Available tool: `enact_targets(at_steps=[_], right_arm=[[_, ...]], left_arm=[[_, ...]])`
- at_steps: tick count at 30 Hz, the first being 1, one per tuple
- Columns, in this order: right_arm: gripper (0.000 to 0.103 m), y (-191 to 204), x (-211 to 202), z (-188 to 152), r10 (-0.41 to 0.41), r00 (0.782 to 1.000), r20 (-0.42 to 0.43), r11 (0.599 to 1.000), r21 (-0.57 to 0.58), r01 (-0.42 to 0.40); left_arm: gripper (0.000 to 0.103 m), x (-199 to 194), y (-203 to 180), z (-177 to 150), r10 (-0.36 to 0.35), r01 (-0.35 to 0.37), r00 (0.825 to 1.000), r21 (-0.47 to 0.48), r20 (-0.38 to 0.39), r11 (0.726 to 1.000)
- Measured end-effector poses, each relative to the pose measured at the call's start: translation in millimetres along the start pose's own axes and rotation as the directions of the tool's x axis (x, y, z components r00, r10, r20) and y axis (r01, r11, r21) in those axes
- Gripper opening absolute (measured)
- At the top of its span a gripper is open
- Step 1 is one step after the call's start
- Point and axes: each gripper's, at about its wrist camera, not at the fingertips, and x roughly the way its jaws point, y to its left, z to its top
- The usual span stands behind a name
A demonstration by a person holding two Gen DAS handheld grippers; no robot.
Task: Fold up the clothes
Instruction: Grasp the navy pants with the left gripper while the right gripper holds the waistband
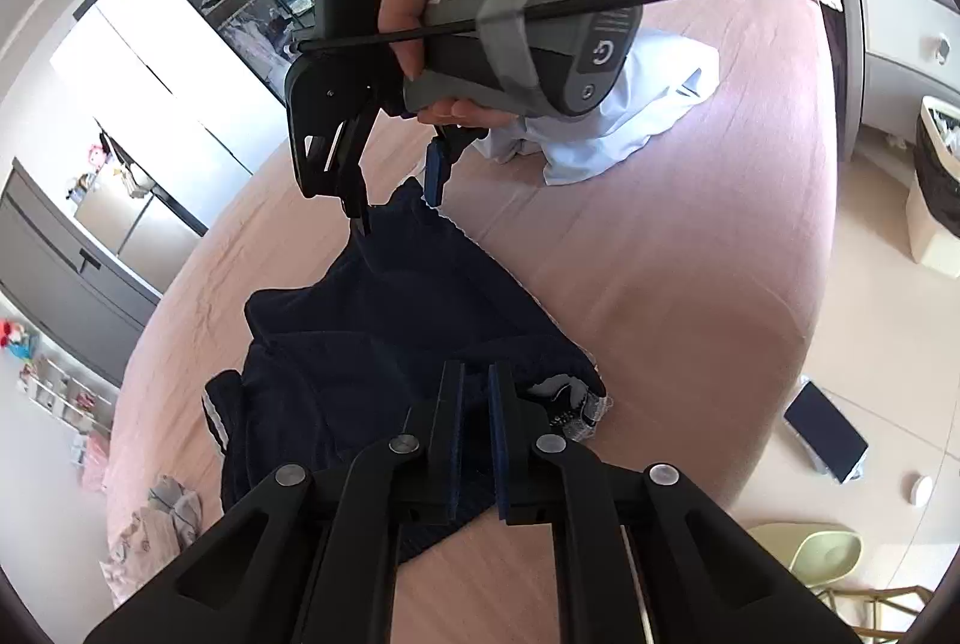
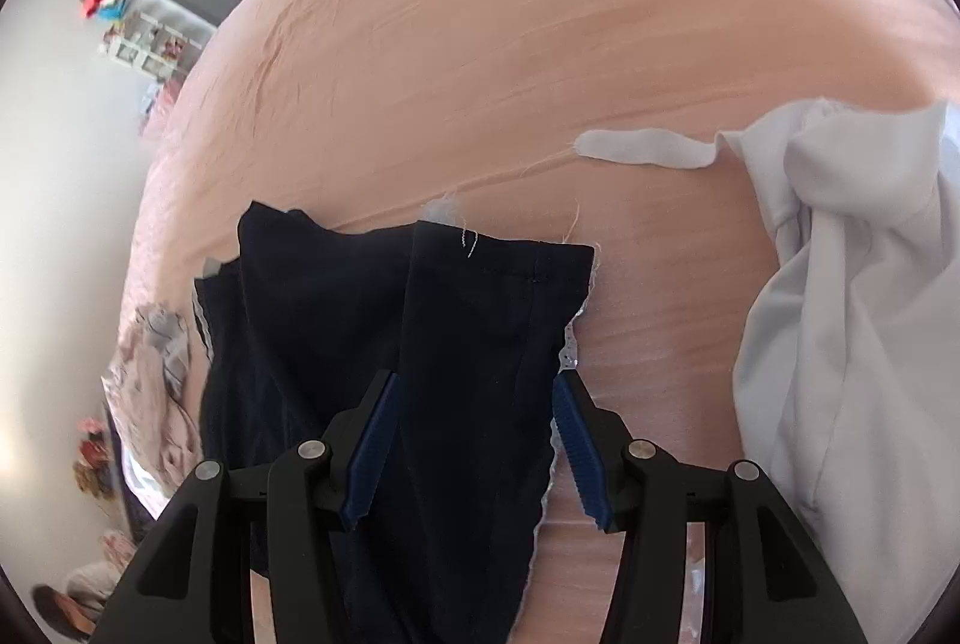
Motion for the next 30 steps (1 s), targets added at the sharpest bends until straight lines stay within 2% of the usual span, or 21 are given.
enact_targets(at_steps=[5,10,12,16,20,21,24,25,27,30], right_arm=[[0.052,0.9,4.7,0.3,0.003,1.000,-0.007,1.000,0.004,-0.003],[0.052,-3.1,6.0,2.7,-0.003,1.000,-0.009,1.000,0.004,0.003],[0.052,-2.7,7.7,4.0,-0.003,1.000,-0.016,1.000,-0.002,0.003],[0.052,0.3,10.7,8.5,-0.039,0.998,-0.058,0.999,-0.027,0.037],[0.052,7.4,13.2,19.3,-0.101,0.987,-0.123,0.994,-0.063,0.094],[0.052,11.1,14.4,23.6,-0.130,0.981,-0.146,0.990,-0.078,0.119],[0.052,21.7,13.3,35.5,-0.188,0.970,-0.152,0.980,-0.101,0.173],[0.052,24.4,13.0,39.0,-0.181,0.971,-0.154,0.981,-0.102,0.166],[0.052,28.0,14.9,44.4,-0.167,0.972,-0.163,0.984,-0.096,0.153],[0.052,29.6,22.0,48.4,-0.182,0.966,-0.184,0.982,-0.088,0.169]], left_arm=[[0.007,-7.7,4.8,5.1,-0.045,0.045,0.999,-0.036,-0.001,0.998],[0.007,-6.8,0.9,10.3,-0.086,0.083,0.996,-0.061,-0.040,0.995],[0.007,-5.0,-0.5,12.1,-0.125,0.118,0.989,-0.087,-0.074,0.989],[0.007,5.2,6.2,17.6,-0.242,0.203,0.954,-0.212,-0.177,0.956],[0.008,19.1,15.1,27.8,-0.209,0.144,0.937,-0.235,-0.280,0.961],[0.008,23.6,17.6,29.3,-0.220,0.143,0.925,-0.252,-0.309,0.957],[0.008,36.8,30.2,29.3,-0.329,0.187,0.876,-0.381,-0.352,0.906],[0.008,40.5,32.6,28.9,-0.350,0.191,0.863,-0.407,-0.363,0.893],[0.008,44.3,34.8,29.1,-0.355,0.178,0.854,-0.425,-0.381,0.887],[0.008,41.9,35.7,31.7,-0.358,0.183,0.855,-0.427,-0.375,0.885]])
